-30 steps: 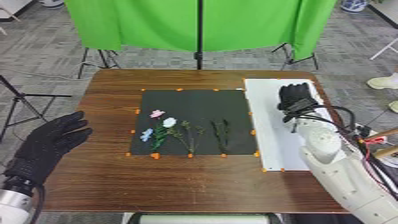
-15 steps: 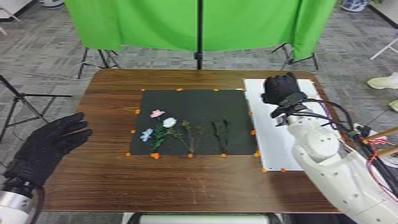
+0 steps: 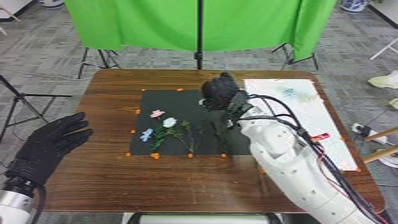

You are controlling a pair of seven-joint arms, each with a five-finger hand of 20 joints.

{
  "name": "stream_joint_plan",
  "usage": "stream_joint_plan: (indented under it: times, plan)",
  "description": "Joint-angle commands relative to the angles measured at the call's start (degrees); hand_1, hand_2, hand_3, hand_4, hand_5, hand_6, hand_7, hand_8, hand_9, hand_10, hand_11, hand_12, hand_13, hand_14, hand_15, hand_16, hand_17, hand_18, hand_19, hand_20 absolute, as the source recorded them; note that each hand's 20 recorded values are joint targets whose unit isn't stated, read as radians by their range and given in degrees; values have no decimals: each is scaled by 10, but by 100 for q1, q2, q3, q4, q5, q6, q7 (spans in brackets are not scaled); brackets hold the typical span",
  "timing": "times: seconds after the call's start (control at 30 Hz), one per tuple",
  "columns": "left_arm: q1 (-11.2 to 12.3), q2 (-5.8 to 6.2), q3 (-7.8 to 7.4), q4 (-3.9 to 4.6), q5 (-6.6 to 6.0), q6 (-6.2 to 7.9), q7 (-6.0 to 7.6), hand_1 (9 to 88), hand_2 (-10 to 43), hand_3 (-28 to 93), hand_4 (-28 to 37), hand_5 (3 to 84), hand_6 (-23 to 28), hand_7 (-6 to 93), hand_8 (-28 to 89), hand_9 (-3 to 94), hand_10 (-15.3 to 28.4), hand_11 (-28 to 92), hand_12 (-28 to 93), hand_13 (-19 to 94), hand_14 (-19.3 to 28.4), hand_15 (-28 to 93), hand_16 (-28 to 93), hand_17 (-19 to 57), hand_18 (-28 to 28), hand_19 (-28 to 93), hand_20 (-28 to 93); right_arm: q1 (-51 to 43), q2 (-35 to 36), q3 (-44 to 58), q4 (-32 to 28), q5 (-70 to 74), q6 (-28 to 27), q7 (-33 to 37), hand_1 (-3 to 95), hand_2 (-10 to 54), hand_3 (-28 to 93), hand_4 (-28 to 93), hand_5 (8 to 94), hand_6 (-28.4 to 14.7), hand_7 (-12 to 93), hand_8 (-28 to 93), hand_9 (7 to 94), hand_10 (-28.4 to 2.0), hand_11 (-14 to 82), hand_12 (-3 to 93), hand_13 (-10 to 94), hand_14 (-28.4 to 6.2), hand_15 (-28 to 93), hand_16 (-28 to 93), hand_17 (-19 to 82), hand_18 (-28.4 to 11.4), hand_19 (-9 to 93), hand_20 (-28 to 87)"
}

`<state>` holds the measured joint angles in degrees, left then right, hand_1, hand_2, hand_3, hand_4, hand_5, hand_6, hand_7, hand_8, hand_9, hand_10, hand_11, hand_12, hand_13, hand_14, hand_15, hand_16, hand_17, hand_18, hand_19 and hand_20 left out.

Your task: Arrange flowers

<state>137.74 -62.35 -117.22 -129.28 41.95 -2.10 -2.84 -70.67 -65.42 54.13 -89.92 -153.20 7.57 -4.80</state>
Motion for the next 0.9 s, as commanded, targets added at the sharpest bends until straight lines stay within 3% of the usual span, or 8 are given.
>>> stream_joint_plan:
  times: [0.03,0.4,0.63,0.7,0.83,0.9]
  plan:
    - [-12,-43,52,26,21,-22,-85,292,54,695,-245,413,60,177,-98,350,127,266,154,272,166,413,-38,-64,225,525,11,-204,-295,-191,296,-499,-127,-35,468,-95,809,-283,739,27,485,-161,887,-8,214,497,747,-11,578,337,302,-155,787,417]
    - [-59,-31,76,56,22,-52,-108,295,55,693,-240,417,64,168,-92,349,131,258,159,267,171,408,-33,-66,226,520,16,-84,-410,-510,607,-569,423,85,469,-95,805,-283,736,28,490,-166,884,-7,218,493,746,-10,580,334,302,-155,786,418]
    - [-57,-29,56,61,25,-75,-122,296,55,693,-239,417,66,165,-90,348,133,255,160,266,172,406,-32,-67,226,519,18,-187,-325,-367,351,-455,-48,95,438,-95,802,-283,697,31,512,-166,853,-7,222,491,718,-11,585,334,291,-154,784,420]
    - [-48,-28,49,64,29,-78,-115,296,55,693,-239,417,66,165,-89,347,135,251,159,265,173,404,-32,-67,226,519,19,-239,-270,-280,279,-338,-73,7,414,-95,796,-283,685,26,519,-162,833,-14,256,467,707,-17,608,288,287,-155,782,424]
    - [-21,-37,12,57,27,-86,-124,296,55,693,-238,418,67,163,-89,348,135,250,162,265,173,403,-30,-67,227,519,19,-363,-186,-97,52,-132,-375,-97,312,-95,816,-283,678,27,469,-144,769,-48,427,310,683,-29,641,249,272,-160,780,435]
    - [-25,-29,7,59,26,-95,-128,296,54,693,-238,417,67,163,-88,348,135,250,163,265,173,403,-30,-67,227,519,19,-447,-133,-6,-110,27,-473,-88,259,-92,841,-283,681,35,441,-238,758,-56,446,281,673,-35,647,247,266,-162,777,439]
